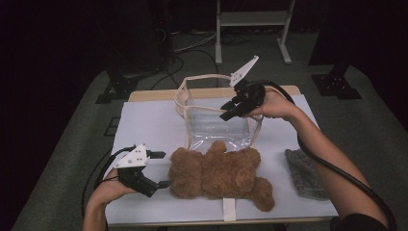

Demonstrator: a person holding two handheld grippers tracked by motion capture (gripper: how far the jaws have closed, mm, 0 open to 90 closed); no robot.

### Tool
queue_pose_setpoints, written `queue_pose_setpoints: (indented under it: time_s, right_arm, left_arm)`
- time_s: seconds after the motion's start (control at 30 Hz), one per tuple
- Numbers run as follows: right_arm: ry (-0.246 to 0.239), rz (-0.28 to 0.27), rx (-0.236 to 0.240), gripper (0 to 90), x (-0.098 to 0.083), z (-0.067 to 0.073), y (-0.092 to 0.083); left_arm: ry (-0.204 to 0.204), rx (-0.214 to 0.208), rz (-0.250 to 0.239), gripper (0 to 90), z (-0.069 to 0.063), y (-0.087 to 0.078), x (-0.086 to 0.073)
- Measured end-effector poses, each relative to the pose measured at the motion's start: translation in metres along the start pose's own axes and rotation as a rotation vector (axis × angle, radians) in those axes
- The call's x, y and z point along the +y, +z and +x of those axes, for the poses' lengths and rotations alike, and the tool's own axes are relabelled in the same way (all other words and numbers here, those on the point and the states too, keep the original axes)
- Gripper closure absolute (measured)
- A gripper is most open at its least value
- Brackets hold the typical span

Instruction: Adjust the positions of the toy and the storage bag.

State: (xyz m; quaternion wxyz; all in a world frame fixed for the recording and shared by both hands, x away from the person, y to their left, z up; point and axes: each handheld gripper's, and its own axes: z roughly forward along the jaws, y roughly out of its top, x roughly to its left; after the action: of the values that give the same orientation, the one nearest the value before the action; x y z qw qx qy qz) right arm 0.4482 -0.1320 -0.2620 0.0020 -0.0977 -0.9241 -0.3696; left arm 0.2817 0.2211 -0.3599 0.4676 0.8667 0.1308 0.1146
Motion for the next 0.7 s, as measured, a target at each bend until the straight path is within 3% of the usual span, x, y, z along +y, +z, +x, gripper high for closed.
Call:
queue_pose_setpoints:
  time_s: [0.27,0.43,0.7]
  right_arm:
    - [-0.019,-0.022,-0.038,54.0,0.003,0.01,-0.015]
    - [-0.03,-0.035,-0.03,53.0,0.003,0.019,-0.02]
    - [-0.078,-0.051,0.007,49.1,0.002,0.051,-0.016]
  left_arm:
    - [-0.004,0.002,0.0,9.7,-0.001,0.0,-0.002]
    - [-0.003,0.005,-0.002,9.7,-0.002,-0.001,-0.001]
    - [-0.001,0.008,-0.006,9.7,-0.003,-0.003,-0.001]
